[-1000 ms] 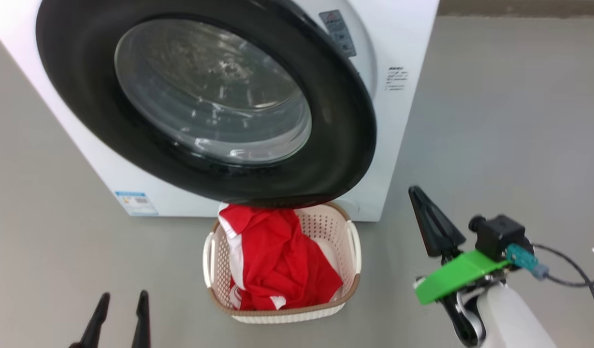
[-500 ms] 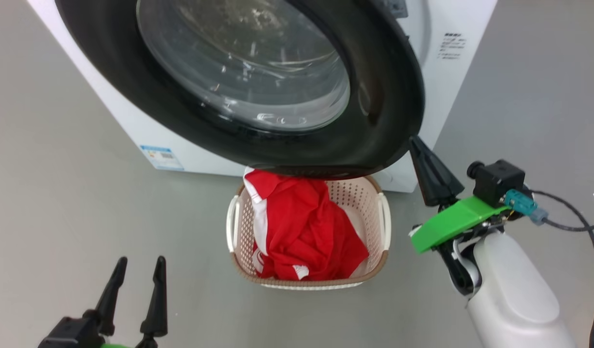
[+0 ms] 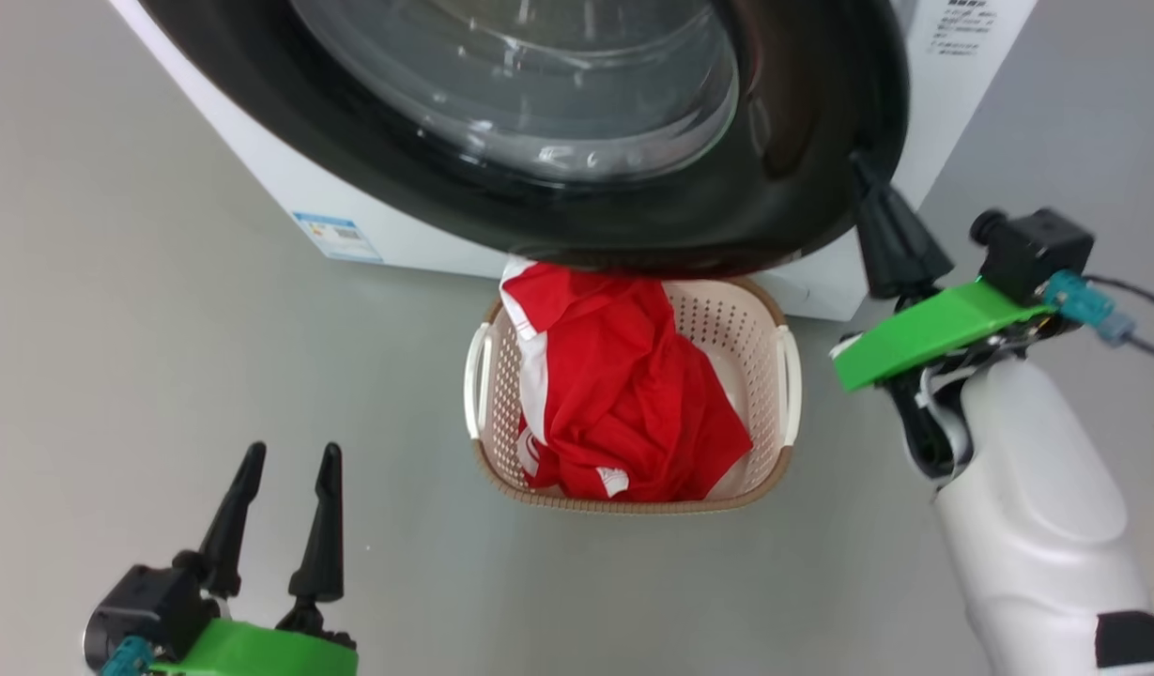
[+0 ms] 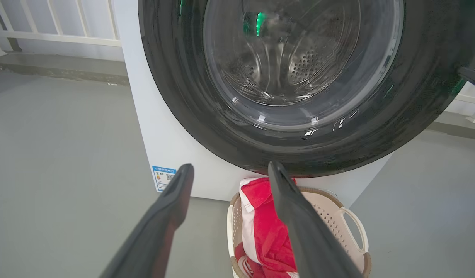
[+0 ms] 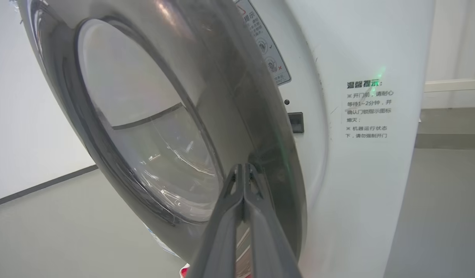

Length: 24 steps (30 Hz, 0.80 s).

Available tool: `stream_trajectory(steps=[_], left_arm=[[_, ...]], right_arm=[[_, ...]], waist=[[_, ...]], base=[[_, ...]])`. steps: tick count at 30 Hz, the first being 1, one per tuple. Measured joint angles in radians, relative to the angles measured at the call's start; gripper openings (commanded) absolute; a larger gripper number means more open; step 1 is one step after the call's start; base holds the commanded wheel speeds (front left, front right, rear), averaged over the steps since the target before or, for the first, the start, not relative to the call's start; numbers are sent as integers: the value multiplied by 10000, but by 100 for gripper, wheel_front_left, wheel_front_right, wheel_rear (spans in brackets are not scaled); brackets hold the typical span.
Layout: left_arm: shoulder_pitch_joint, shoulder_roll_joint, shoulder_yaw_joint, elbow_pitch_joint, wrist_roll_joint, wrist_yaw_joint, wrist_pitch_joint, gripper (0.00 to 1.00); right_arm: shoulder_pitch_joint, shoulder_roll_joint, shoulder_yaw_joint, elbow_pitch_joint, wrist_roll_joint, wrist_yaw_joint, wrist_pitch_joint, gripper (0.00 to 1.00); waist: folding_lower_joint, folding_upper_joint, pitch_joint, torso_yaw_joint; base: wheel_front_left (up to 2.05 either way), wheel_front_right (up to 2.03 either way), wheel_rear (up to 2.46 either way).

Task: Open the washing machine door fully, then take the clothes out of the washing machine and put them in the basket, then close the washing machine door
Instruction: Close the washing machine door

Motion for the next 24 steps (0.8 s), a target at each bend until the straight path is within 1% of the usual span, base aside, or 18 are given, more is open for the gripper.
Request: stream_trajectory(steps=[10, 13, 24], left_arm=[[-614, -38, -288, -94, -107, 0, 0, 100], [-762, -63, -349, -96, -119, 0, 0, 100], [-1036, -115, -437, -94, -234, 0, -2, 100]], right_arm=[[-1202, -244, -788, 215, -155, 0, 0, 0], [-1461, -337, -880, 259, -188, 13, -2, 0], [-1823, -159, -1062, 303, -616, 132, -2, 0]], waist=[[0, 0, 753, 321], [0, 0, 941, 436], [0, 0, 1355, 667]], base=[[0, 0, 0], [0, 0, 0], [0, 0, 0]])
